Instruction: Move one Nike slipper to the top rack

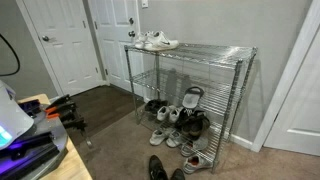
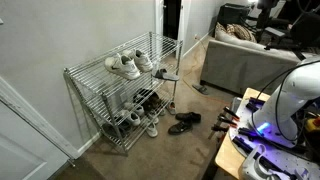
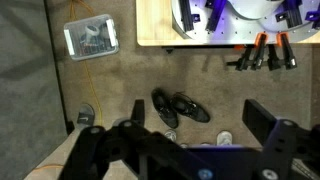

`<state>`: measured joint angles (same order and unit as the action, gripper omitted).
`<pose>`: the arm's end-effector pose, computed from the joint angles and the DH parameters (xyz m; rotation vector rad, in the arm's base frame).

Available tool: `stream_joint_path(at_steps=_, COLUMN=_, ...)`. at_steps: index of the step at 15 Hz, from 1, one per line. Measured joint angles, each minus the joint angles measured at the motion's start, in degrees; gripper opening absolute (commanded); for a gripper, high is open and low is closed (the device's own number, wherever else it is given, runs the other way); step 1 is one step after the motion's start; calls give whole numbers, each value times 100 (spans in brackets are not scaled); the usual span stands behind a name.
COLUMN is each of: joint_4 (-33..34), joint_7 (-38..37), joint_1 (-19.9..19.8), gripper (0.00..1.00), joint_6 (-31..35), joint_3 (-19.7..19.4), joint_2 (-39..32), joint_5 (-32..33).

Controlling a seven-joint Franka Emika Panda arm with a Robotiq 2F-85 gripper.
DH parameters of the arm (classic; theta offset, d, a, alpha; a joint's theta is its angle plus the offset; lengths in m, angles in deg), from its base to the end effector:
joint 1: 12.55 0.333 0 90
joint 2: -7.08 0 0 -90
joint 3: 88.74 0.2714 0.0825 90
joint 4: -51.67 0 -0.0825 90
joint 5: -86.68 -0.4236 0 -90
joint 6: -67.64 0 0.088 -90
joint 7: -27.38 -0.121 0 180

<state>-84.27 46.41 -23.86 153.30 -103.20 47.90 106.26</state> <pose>0.3291 -0.2110 0.4949 3.0169 -0.0577 -0.3477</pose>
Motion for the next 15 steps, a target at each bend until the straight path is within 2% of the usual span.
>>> stream_joint_path(at_steps=12, joint_4=-21, joint_7=-11, joint_1=59, gripper=100, joint_6=64, joint_3=-56, joint_2=1, joint_5=-55)
stream_joint_path(at_steps=15, joint_4=-383, joint_7=-127, joint_1=226, gripper=100, joint_6=840, joint_3=-235, joint_2=-30, joint_5=-515)
